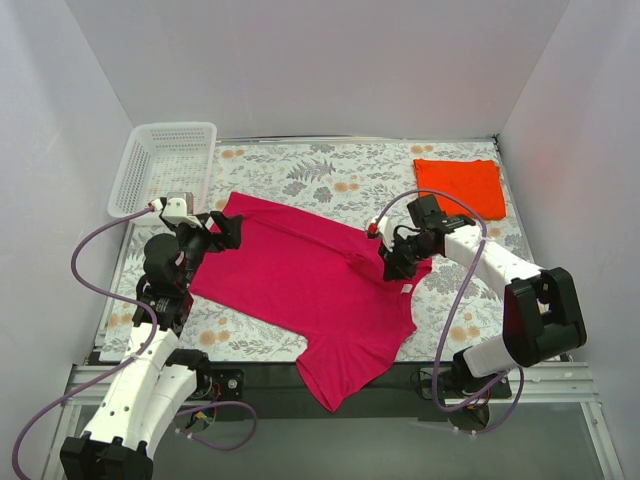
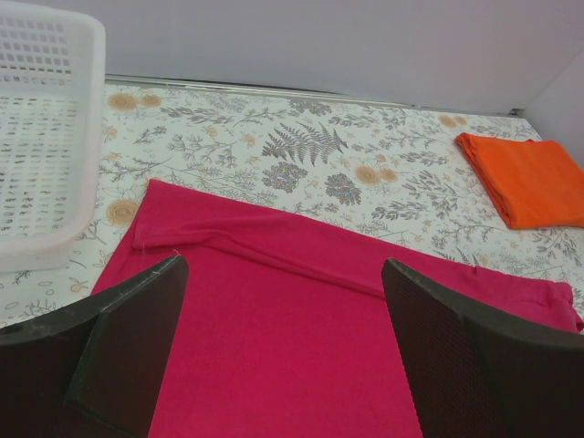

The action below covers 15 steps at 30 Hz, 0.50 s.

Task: Fold and stack the t-shirts
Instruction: Fold the tshirt

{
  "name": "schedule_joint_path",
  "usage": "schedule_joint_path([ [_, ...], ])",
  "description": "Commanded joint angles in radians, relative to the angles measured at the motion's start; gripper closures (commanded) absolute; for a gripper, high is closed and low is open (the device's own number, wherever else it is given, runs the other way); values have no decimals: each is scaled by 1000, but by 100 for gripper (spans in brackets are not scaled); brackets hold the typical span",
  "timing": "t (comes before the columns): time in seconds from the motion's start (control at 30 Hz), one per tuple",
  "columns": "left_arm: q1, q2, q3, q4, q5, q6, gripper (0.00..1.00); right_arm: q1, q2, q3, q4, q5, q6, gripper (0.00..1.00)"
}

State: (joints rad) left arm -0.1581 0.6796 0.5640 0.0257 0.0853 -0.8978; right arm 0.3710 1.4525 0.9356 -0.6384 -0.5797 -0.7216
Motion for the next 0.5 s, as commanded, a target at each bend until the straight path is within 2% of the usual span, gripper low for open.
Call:
schedule_joint_path([
  [0.0,2,-3,-3,-4,-12,-1,19,20,17,48,-40,-71,5,99],
  [0.23,2,-3,-4,-3,-10,0,19,36,63,85,-44,-65,22,99],
  [0.4,2,-2,-6,-3,-9,0,19,75,57,54,-72,-52,-28,84],
  [0.47,2,-2,-6,-1,-7,0,19,89,55,43,-95,-61,-54,82],
])
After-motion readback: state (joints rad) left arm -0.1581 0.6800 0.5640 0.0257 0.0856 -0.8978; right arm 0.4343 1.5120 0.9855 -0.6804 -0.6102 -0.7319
